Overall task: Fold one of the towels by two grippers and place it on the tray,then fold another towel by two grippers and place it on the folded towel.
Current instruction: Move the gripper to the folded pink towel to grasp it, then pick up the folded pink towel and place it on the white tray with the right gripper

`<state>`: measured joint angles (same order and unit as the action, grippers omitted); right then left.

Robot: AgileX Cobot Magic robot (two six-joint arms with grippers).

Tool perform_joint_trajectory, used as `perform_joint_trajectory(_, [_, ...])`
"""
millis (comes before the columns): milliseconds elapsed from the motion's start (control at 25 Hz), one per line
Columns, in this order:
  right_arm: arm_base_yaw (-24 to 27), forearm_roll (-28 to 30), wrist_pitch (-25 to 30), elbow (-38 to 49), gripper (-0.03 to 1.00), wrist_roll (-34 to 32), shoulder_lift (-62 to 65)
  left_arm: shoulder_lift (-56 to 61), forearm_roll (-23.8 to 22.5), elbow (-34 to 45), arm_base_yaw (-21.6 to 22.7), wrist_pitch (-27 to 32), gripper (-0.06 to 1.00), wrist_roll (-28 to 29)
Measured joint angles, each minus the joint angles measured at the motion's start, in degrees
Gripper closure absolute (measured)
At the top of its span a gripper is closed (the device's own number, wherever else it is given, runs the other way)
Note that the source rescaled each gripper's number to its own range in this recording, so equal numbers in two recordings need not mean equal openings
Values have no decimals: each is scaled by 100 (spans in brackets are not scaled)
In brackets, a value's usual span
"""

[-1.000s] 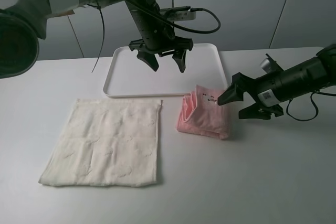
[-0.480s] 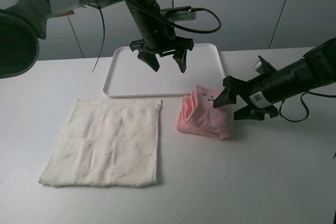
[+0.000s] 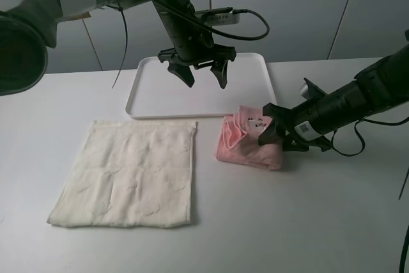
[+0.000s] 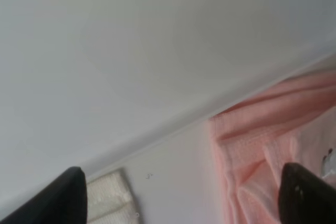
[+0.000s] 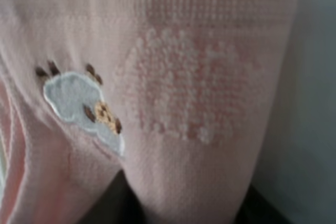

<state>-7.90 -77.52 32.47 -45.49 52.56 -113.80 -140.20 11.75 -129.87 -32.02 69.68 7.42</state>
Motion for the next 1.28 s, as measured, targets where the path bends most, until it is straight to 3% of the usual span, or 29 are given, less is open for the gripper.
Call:
perform_joint_trajectory(120, [0,0,0,0,87,56,0,0,21,0,0,0,-6,-89])
perform_joint_trajectory(520, [0,181,209,-57,87,170,673,82,153,0,25,9,-6,-833])
perform_joint_trajectory(640, [0,675,348,-301,87,-203,1052,312,189,0,102,9,-6,-983])
perform_joint_trajectory(920, [0,2468,788,-1255,87,-1757,1248,976,202,72,541,11,-6,-1289])
perform_joint_trajectory(1160, [0,2618,1130,-2187,87,-2248,1177,1596,178,1431,882,10,-6,-1655])
perform_joint_trajectory(1280, [0,2580,1594,-2798,87,-2408,797,1984,165,2310,1046,-61,-6,-1762])
